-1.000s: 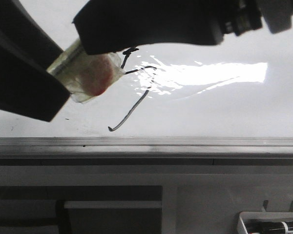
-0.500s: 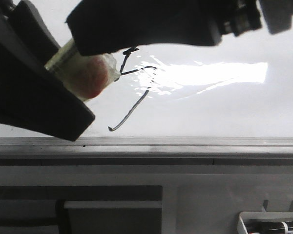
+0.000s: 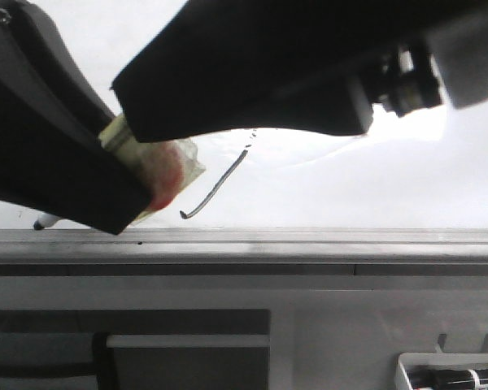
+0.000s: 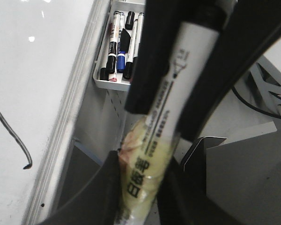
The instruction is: Write number 5 on whiteboard
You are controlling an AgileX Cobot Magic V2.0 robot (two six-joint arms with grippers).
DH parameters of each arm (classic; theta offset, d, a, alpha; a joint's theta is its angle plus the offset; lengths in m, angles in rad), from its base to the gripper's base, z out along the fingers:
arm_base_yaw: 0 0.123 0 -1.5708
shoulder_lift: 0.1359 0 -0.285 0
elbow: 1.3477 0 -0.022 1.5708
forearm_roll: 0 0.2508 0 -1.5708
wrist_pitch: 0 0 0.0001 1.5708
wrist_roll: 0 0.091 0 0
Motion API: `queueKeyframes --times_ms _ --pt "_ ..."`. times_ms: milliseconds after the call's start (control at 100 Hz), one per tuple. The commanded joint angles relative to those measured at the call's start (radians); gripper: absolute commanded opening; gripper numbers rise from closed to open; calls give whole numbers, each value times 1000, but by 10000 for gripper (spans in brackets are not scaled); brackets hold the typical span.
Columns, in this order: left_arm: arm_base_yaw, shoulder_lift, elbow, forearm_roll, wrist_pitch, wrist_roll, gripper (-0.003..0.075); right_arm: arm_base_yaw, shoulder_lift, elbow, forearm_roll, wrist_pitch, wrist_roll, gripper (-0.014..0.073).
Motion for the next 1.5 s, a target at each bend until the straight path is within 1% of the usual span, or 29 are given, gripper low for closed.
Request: queueKeyframes --times_ms 0,150,220,270,290,320,340,390,420,460,520,610,690,760,780,820,850,870,900,930,1020,1120,1200,1310,1490 --pt "-2 -10 -34 -69 -37 -47 -20 4 -13 -28 -8 38 -12 -69" --pt "-2 -10 -34 -69 -37 -47 -20 4 -13 -30 2 38 -12 -65" --pt "-2 -10 -34 -69 -37 -47 -20 4 -15 -30 4 38 -12 -20" --pt "-2 -10 -34 -69 -37 -49 -20 4 -20 -31 4 36 -12 52" --pt "-2 -10 -34 -69 -37 -51 -20 4 -23 -31 4 33 -12 94" --pt "-2 -10 -34 -69 -37 -60 -20 4 -27 -31 4 25 -12 174" --pt "-2 -10 -34 -69 -37 -60 -20 4 -33 -32 4 20 -12 208" --pt "-2 -10 -34 -69 -37 -67 -20 4 -49 -34 7 -12 -12 344" --pt "-2 -10 -34 -69 -41 -71 -20 4 -63 -34 15 -44 -12 402" --pt "-2 -10 -34 -69 -49 -93 -20 4 -78 -38 21 -87 -12 465" --pt "-2 -10 -34 -69 -79 -131 -20 4 -111 -46 24 -145 -12 507" --pt "-2 -10 -29 -69 -173 -235 -21 4 -168 -56 24 -226 -12 484" --pt "-2 -10 -17 -69 -282 -347 -21 4 -214 -58 24 -257 -12 414" --pt "-2 -10 -1 -69 -389 -450 -21 4 -257 -58 43 -285 -12 302" --pt "-2 -10 8 -69 -431 -491 -21 4 -271 -58 43 -292 -12 246" --pt "-2 -10 18 -69 -481 -547 -21 4 -288 -58 43 -303 -12 171" --pt "-2 -10 26 -69 -513 -571 -21 4 -300 -58 43 -313 -12 109" --pt "-2 -10 31 -69 -544 -596 -21 4 -310 -58 43 -325 -12 48" --pt "-2 -10 40 -69 -566 -607 -21 4 -317 -58 43 -335 -12 3" --pt "-2 -10 47 -69 -592 -617 -21 4 -326 -58 43 -356 -12 -65" --pt "-2 -10 71 -80 -684 -617 -21 4 -339 -58 43 -401 -12 -64" --pt "-2 -10 94 -139 -794 -617 -21 4 -340 -58 43 -426 -12 -64" --pt "-2 -10 99 -190 -855 -617 -21 4 -340 -56 43 -424 -12 -64" --pt "-2 6 99 -196 -887 -617 -21 4 -340 -56 43 -424 -12 -64" --pt "-2 83 99 -217 -890 -617 -21 4 -340 -56 43 -424 -12 -64"
